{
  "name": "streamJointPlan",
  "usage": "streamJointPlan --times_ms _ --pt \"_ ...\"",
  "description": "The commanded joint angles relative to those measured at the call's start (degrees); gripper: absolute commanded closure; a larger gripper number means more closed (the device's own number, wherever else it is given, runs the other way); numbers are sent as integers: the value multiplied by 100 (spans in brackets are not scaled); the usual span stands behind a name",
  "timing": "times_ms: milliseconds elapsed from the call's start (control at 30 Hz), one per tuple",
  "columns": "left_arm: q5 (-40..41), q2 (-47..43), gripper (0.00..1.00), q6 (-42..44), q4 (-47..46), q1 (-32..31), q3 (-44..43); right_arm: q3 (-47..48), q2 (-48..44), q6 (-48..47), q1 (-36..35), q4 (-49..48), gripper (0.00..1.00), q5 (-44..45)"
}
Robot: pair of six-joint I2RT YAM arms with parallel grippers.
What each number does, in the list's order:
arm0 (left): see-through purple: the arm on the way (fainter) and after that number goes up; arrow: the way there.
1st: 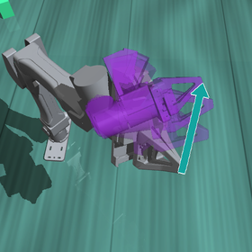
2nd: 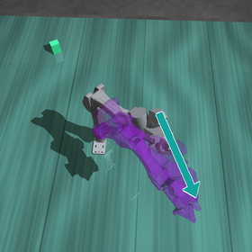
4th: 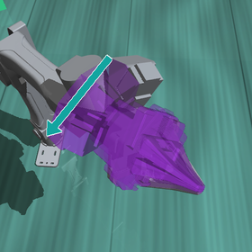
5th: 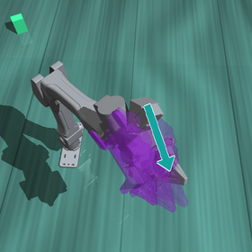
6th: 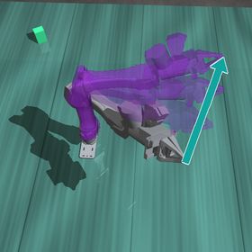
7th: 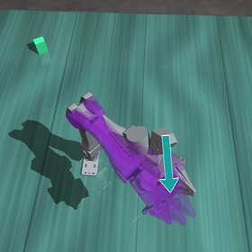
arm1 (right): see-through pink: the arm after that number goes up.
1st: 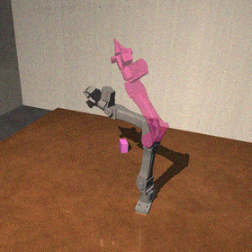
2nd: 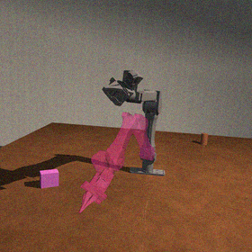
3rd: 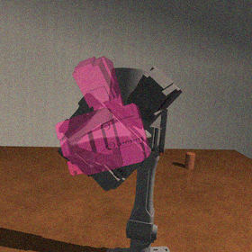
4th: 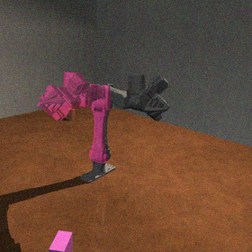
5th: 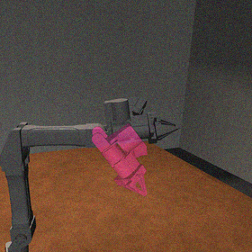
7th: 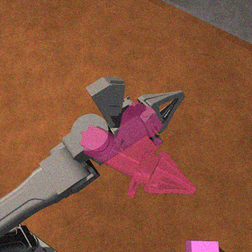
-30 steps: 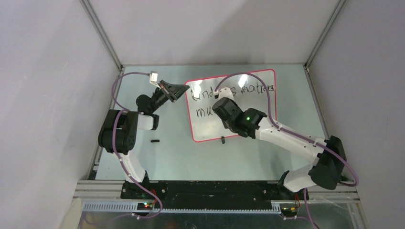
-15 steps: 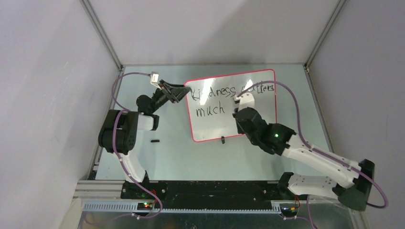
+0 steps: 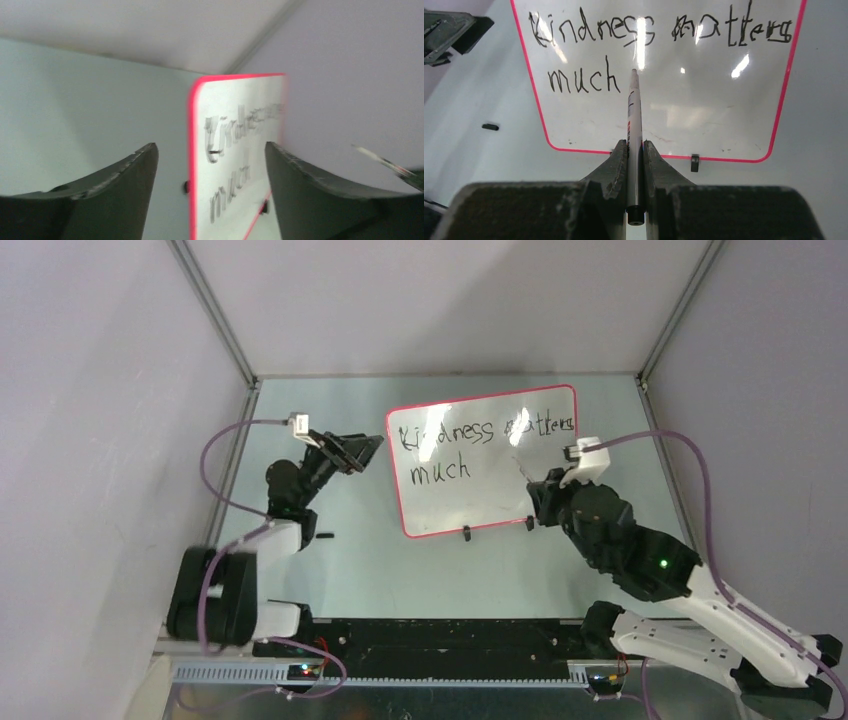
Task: Write a sentence on the whiteboard
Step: Write a sentence on the whiteboard, then pick up the pen cap from the center of the board.
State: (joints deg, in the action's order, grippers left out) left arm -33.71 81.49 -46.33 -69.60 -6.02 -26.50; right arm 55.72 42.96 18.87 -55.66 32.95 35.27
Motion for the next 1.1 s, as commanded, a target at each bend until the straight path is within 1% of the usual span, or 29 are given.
streamJointPlan --times_ms 0,33,67,100,133,167,200,233,333,367,400,433,467,500,533,567,667,733,800,933,1067 --pt "2216 -1556 13 1124 4603 -273 -288 -1 -398 264 9 204 100 244" --pt "3458 -1961 9 1213 5329 -380 -440 -1 -435 269 14 252 100 240" --pt "4039 -2133 3 1233 6542 -562 -731 -5 -507 291 12 276 100 208" --pt "5054 -2407 2 1162 7015 -617 -842 -7 -538 305 12 320 100 182" --pt "5474 -2618 1 821 7822 -665 -1035 -15 -588 328 22 332 100 134" --pt "6145 -2712 1 595 8538 -673 -1113 -21 -614 341 21 343 100 110" --pt "6393 -2866 1 200 8826 -661 -1266 -43 -671 340 20 343 100 61" --pt "6557 -2937 1 83 9244 -639 -1335 -57 -704 342 22 328 100 18" --pt "6436 -3244 1 -667 9755 -621 -1266 -99 -864 341 28 293 100 -83" --pt "6481 -3275 6 -891 10061 -620 -1249 -107 -935 338 22 292 100 -126" --pt "6579 -3299 19 -1483 10273 -624 -1246 -113 -968 337 21 300 100 -143" --pt "6623 -3285 22 -1961 10700 -621 -1279 -113 -1043 341 27 322 100 -158" --pt "6755 -3198 25 -2154 10909 -620 -1318 -129 -1078 337 28 337 100 -168" --pt "6839 -3120 26 -2546 11452 -624 -1466 -135 -1156 337 22 371 100 -176" --pt "7022 -2895 27 -2727 11759 -622 -1566 -157 -1192 328 25 403 100 -172" --pt "7104 -2767 28 -3015 12348 -624 -1803 -176 -1270 332 26 426 100 -148" --pt "7297 -2026 30 -3340 13403 -606 -2297 -280 -1420 316 29 424 100 -60" --pt "7182 -1753 32 -3404 13487 -590 -2438 -385 -1533 270 37 359 100 -32" --pt "6935 -1682 33 -3412 13278 -549 -2354 -432 -1559 250 45 338 100 -92" --pt "6367 -1662 35 -3557 12860 -339 -1931 -439 -1534 219 46 359 100 -137" --pt "5860 -1551 40 -3663 12480 -110 -1615 -508 -1519 189 46 325 100 -171"
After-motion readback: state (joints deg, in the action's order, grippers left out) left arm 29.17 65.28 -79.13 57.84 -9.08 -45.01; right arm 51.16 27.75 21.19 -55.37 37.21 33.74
